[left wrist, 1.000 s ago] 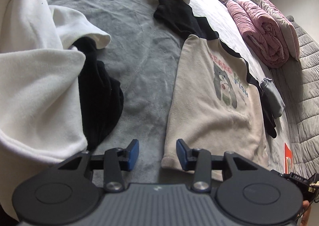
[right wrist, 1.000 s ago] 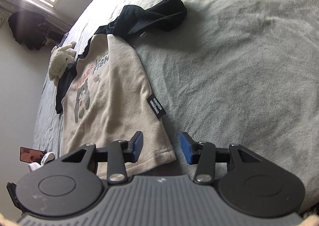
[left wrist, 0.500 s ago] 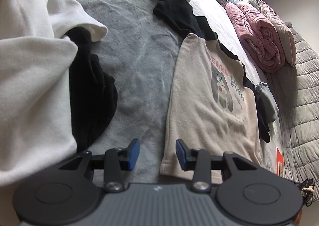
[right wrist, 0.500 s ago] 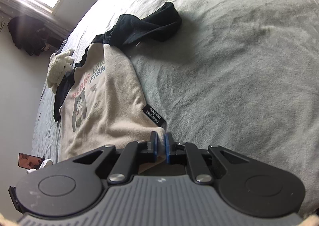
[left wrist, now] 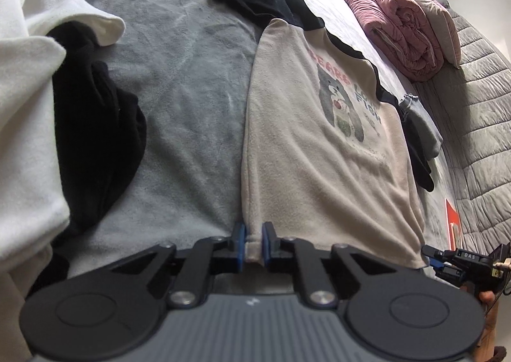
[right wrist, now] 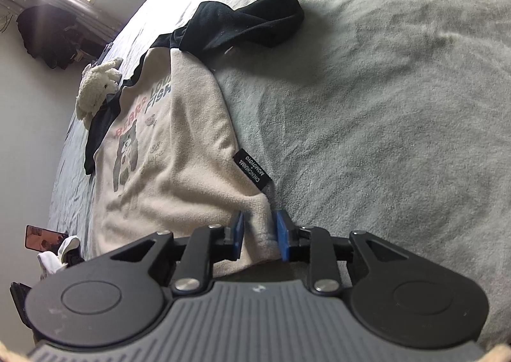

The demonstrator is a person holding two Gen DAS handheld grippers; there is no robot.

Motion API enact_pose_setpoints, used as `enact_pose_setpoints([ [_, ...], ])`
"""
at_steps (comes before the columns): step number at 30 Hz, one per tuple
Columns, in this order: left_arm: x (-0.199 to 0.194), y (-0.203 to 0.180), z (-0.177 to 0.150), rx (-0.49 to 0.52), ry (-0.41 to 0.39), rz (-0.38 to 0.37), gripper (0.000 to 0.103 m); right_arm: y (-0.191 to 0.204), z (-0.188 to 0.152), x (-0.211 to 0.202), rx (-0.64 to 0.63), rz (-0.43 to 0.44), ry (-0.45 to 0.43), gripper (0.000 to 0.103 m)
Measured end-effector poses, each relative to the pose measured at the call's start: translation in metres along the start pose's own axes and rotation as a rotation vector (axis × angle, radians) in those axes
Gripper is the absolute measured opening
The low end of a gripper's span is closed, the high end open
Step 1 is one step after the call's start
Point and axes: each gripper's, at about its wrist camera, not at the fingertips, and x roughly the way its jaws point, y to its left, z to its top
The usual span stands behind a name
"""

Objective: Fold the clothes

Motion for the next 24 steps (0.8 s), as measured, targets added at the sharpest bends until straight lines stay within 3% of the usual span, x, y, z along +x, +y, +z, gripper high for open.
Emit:
enact_pose_setpoints([
  [1, -0.002, -0.002, -0.001, 0.008, -0.004, 0.007, 0.009, 0.001, -0.001, -0.001, -0.007, -0.002, -0.001, 0.024],
  [2, -0.003, -0.003, -0.002, 0.015, -0.007, 0.013, 0.008, 0.001, -0.001, -0.002, -0.008, -0.003, -0.004, 0.011],
  [3, -0.007, -0.003, -0.002, -0.002, -0.005, 0.01, 0.008, 0.001, -0.002, -0.003, -0.01, -0.005, -0.006, 0.01],
  [9, -0.04, -0.003, 0.003, -0.068, -0.024, -0.024, 0.007, 0.002, -0.005, -0.022, 0.015, 0.022, -0.034, 0.008],
  [15, -0.074, -0.023, -0.003, 0.005, -0.058, -0.012, 0.007, 0.017, -0.012, -0.047, -0.044, 0.018, -0.052, 0.008],
  [24, -0.085, -0.029, -0.033, 0.052, -0.036, 0.025, 0.007, 0.032, -0.028, -0.072, -0.141, -0.029, -0.057, 0.008],
])
